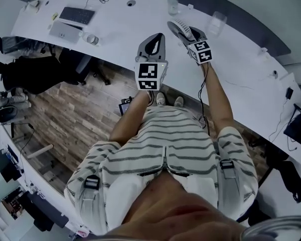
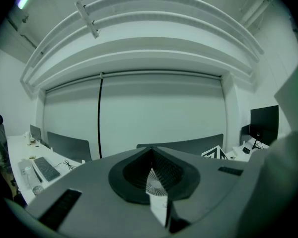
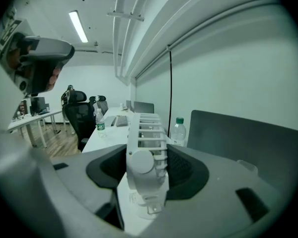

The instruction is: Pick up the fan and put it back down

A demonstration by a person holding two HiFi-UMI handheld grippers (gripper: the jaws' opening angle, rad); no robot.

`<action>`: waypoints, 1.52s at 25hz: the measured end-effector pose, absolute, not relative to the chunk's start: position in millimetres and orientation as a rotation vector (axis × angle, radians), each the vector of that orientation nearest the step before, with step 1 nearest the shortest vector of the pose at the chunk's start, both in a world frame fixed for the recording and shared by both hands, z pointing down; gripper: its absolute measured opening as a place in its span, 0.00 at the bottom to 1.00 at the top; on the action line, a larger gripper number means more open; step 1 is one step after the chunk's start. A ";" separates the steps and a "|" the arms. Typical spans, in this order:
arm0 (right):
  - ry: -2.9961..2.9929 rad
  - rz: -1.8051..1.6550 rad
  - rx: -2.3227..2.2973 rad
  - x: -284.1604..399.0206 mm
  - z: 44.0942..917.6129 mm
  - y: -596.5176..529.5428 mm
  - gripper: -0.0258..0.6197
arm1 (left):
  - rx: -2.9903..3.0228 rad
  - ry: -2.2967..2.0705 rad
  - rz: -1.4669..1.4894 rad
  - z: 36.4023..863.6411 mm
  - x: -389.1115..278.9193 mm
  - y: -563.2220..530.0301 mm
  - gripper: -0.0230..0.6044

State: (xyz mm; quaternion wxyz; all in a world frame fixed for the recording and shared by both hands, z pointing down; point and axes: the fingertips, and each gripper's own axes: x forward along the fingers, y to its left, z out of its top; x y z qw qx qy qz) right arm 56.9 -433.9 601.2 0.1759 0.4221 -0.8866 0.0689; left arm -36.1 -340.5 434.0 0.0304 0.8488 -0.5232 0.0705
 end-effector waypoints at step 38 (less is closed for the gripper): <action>-2.470 0.237 0.848 59.8 702.7 -453.0 0.39 | 2.517 -1.573 0.275 477.8 -27.5 -348.2 0.05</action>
